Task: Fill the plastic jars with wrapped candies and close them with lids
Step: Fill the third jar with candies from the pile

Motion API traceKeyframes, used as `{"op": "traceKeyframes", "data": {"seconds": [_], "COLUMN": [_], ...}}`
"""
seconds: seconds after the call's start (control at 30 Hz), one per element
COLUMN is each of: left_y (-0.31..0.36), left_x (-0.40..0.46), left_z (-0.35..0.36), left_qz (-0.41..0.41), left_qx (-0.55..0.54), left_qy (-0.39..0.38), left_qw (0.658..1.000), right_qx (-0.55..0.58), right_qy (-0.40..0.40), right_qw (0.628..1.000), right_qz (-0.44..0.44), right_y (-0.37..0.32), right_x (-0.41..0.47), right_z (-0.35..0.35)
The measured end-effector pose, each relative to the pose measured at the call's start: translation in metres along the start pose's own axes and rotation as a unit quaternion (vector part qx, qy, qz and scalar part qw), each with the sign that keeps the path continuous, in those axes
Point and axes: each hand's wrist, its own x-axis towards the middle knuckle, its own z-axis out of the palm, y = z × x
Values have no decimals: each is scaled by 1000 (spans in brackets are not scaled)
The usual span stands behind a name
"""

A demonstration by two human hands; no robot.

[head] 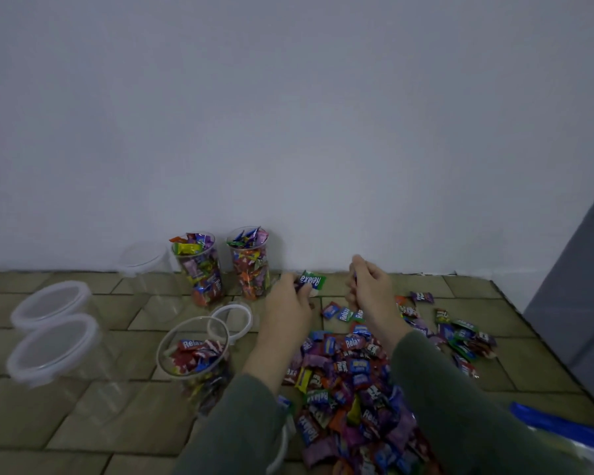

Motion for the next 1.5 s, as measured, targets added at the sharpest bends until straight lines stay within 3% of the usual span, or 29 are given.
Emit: {"op": "traceKeyframes", "data": {"seconds": [0.4, 0.77, 1.13, 1.23, 1.37, 1.5], "left_y": [-23, -94, -113, -112, -114, -122], "left_x": [-23, -35, -38, -39, -44, -50], "left_z": [-103, -141, -138, -141, -141, -126], "left_qz": [129, 152, 219, 250, 220, 104], "left_qx": [-27, -71, -136, -191, -280, -370], "left_qy": [81, 35, 14, 12, -6, 51], "left_qw": [988, 985, 966, 949, 934, 922], "right_qx": [175, 287, 251, 249, 215, 156], "right_qy": [-28, 55, 147, 133, 117, 105], "right_qw": [983, 956, 956, 959, 968, 981], "right_qz": [42, 5, -31, -36, -44, -55], "right_y": [-36, -30, -12, -11, -7, -3], "right_x": [-67, -107, -115, -117, -116, -114], "right_z": [88, 176, 193, 194, 192, 192]}}
